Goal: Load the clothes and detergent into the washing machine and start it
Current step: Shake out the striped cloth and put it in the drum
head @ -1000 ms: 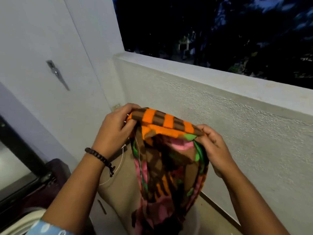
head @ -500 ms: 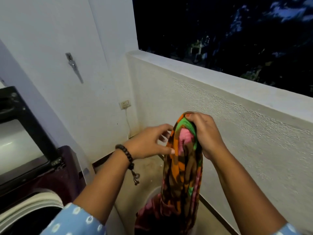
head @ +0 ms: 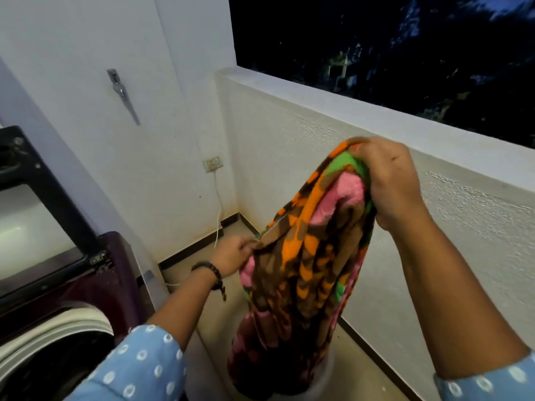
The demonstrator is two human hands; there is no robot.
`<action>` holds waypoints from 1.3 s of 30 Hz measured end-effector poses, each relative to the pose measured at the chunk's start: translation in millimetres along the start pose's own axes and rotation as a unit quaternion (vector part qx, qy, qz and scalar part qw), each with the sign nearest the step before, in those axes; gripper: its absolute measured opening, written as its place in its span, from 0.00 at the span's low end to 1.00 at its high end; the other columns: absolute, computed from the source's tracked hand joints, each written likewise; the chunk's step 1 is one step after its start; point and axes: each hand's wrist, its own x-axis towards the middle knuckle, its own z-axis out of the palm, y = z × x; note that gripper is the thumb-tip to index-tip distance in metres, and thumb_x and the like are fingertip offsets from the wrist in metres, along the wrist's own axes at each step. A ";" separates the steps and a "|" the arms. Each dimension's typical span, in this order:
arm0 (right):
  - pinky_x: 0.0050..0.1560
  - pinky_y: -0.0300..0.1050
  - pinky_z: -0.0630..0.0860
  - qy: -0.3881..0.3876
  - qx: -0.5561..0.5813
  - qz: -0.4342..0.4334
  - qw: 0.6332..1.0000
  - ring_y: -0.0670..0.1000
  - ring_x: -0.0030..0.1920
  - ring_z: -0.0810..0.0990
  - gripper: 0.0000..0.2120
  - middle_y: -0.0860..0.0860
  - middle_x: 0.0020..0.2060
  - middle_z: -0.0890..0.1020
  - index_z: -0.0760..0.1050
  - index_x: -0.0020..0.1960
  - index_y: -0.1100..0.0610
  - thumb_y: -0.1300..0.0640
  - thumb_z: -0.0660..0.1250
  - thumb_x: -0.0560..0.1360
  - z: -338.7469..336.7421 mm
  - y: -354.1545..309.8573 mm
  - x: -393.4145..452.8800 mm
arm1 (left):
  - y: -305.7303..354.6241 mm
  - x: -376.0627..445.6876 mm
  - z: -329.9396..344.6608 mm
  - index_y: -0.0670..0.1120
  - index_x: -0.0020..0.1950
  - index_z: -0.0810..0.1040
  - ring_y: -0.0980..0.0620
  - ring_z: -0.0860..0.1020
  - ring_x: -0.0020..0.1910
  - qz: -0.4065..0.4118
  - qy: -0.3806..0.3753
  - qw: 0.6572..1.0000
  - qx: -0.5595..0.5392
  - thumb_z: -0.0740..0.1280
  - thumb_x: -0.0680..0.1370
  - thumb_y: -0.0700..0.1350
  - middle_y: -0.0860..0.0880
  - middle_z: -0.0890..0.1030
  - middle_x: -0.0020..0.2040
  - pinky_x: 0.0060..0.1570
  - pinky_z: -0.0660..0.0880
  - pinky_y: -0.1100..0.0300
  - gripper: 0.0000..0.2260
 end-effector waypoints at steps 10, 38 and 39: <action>0.59 0.45 0.76 -0.246 -0.146 0.094 0.954 0.47 0.57 0.79 0.26 0.50 0.58 0.80 0.71 0.67 0.52 0.53 0.74 0.72 42.8 47.8 -20.9 | 125.4 -28.2 -101.6 0.47 0.50 0.75 0.53 0.70 0.30 0.267 0.103 0.956 -0.064 0.71 0.69 0.38 0.48 0.74 0.33 0.34 0.70 0.58 0.12; 0.41 0.41 0.71 0.004 -0.135 -0.017 0.991 0.45 0.40 0.76 0.08 0.46 0.39 0.79 0.76 0.47 0.46 0.59 0.65 0.74 -3.4 -6.4 2.3 | -25.5 -13.3 -21.4 0.40 0.45 0.80 0.49 0.75 0.39 -0.100 0.148 0.966 -0.187 0.64 0.78 0.51 0.41 0.80 0.41 0.40 0.71 0.59 0.15; 0.43 0.37 0.73 -0.092 -0.203 0.038 0.974 0.46 0.46 0.76 0.14 0.49 0.46 0.79 0.74 0.57 0.45 0.58 0.68 0.74 1.2 0.5 -2.1 | -7.5 -9.7 -34.1 0.39 0.42 0.78 0.49 0.74 0.38 -0.057 0.177 0.966 -0.181 0.66 0.74 0.53 0.42 0.78 0.38 0.40 0.69 0.58 0.16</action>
